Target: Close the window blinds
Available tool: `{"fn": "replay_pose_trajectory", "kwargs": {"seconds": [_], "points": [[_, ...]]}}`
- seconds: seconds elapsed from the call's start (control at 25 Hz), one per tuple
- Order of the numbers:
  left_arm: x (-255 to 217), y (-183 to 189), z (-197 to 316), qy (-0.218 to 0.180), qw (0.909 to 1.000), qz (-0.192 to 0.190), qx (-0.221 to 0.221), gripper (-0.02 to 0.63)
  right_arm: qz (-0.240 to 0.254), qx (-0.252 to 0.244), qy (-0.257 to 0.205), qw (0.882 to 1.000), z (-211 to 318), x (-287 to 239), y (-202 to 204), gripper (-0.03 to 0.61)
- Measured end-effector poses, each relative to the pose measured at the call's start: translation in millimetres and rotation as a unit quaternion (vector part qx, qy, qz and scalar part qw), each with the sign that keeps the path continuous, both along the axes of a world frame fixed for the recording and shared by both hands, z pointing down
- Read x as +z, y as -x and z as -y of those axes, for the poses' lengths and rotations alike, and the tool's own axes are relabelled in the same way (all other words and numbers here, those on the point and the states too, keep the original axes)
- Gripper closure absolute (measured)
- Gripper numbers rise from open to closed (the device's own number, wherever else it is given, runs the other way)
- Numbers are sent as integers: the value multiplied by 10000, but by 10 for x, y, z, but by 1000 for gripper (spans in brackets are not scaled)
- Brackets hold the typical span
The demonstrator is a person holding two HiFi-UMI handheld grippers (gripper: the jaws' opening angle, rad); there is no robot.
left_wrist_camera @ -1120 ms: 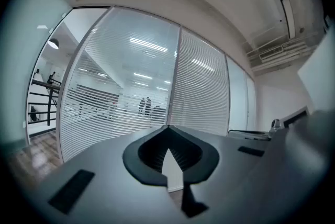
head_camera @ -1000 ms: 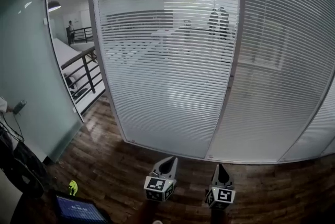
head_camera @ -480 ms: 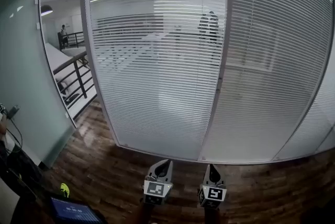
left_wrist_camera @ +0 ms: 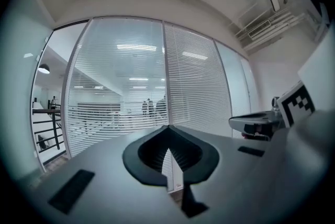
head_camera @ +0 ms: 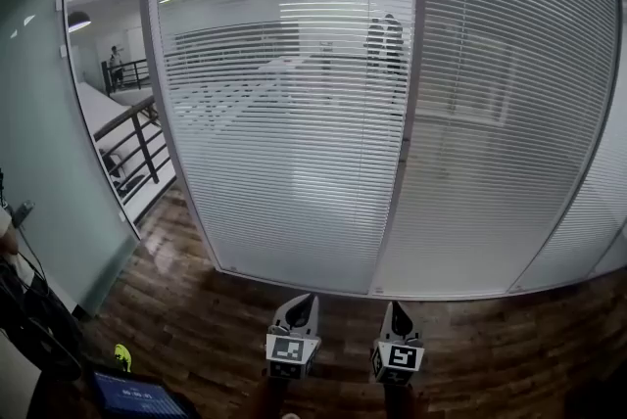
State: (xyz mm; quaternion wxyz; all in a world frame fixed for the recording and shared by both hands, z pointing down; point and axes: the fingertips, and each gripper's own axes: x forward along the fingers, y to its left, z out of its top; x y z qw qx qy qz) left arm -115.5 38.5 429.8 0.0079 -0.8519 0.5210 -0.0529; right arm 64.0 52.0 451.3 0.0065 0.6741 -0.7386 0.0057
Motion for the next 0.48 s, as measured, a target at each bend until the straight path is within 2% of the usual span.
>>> {"fn": "replay_pose_trajectory", "kwargs": {"seconds": [0.28, 0.48], "points": [[44, -26, 8, 206, 9996, -107, -187, 621, -68, -38, 30, 10000, -51, -49, -38, 575], [-13, -133, 27, 189, 9995, -207, -163, 621, -148, -116, -83, 9998, -9, -78, -106, 575]]}}
